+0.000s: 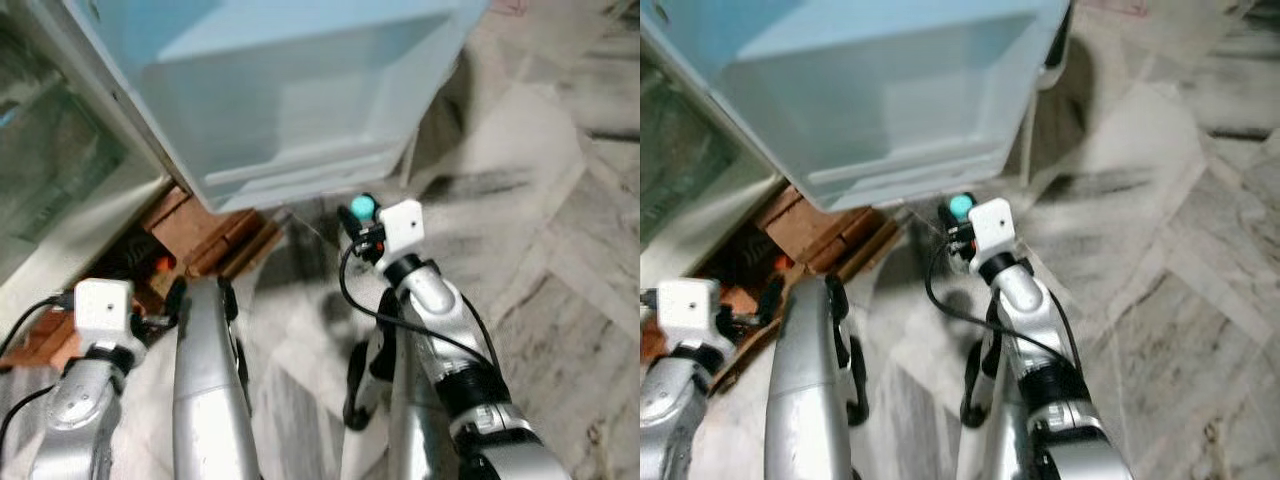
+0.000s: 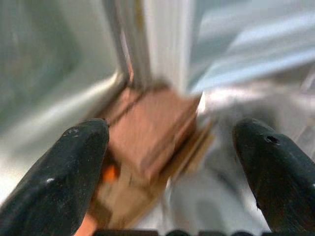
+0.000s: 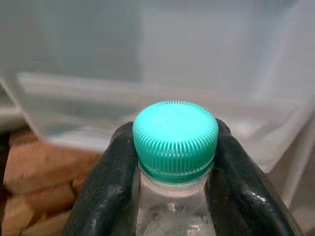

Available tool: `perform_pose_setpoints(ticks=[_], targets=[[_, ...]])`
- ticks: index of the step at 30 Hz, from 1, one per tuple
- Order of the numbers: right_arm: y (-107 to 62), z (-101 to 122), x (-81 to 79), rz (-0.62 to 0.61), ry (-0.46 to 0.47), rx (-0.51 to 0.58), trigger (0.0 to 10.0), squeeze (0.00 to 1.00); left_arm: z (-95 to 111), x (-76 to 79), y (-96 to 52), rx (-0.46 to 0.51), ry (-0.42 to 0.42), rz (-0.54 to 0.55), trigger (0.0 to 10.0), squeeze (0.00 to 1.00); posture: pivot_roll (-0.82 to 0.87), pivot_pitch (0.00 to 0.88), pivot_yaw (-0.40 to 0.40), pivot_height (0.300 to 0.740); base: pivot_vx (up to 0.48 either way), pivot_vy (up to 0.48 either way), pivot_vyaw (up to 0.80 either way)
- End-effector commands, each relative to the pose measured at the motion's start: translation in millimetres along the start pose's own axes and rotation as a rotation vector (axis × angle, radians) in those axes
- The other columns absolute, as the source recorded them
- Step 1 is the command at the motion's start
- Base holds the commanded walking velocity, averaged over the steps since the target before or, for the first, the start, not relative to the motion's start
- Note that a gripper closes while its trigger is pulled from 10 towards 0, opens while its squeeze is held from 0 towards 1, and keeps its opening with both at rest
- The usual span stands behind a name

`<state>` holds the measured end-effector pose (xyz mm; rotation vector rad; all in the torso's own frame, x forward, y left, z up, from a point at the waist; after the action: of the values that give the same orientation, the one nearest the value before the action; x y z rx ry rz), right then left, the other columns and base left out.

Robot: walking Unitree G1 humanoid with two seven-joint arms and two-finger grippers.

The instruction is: Restocking fridge

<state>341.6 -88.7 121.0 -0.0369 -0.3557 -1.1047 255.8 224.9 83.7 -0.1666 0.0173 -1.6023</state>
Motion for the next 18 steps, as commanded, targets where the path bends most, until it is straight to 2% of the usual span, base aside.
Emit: perform_pose_setpoints(ticks=[1,7,10,13,15,16,18], targets=[[-6.8,1,-1.5,0.021,-0.009,0.004,10.0,0.0,-8,5.6,0.2,-0.02,0.001,-0.019,10.0,0.0,0.17,0.12,-0.022,0.584,0.0,0.0,0.0],[-16.9,5,-3.6,0.039,-0.03,-0.002,10.0,0.0,-15,12.9,16.7,-0.012,-0.007,-0.052,10.0,0.0,0.13,0.052,-0.032,0.624,0.0,0.0,0.0],[-21.7,4,10.4,-0.048,-0.037,-0.016,10.0,0.0,-19,18.1,21.0,-0.005,-0.027,-0.056,10.0,0.0,0.11,0.0,-0.053,0.649,0.0,0.0,0.0],[-32.9,-5,20.8,-0.113,-0.061,-0.044,10.0,0.0,-23,21.1,20.6,-0.006,-0.038,-0.056,10.0,0.0,0.11,0.0,-0.056,0.669,0.0,0.0,0.0],[-49.6,-17,32.6,-0.211,-0.046,-0.098,10.0,0.0,-28,20.7,19.5,-0.007,-0.049,-0.045,10.0,0.0,0.1,0.0,-0.052,0.689,0.0,0.0,0.0],[-49.6,-17,32.6,-0.211,-0.046,-0.098,10.0,0.0,-28,20.7,19.5,-0.007,-0.049,-0.045,10.0,0.0,0.1,0.0,-0.052,0.689,0.0,0.0,0.0],[-67.3,-30,41.1,-0.295,-0.043,-0.163,10.0,0.0,-28,18.9,23.5,0.004,-0.053,-0.033,10.0,0.0,0.09,0.0,-0.04,0.709,0.0,0.0,0.0]])
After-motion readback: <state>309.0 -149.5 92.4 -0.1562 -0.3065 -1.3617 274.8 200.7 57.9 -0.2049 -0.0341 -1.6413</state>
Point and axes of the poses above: a point about 5 cm out from each wrist's last joint towards the gripper, its own y axis pointing out of the wrist towards the gripper, its own z axis along the axis of the wrist's last joint, x = y × z, the point moved 3 cm from there along y, pointing out of the wrist towards the gripper, and after that the axes turned 11 degrees about -y, right-handed, at the moved point
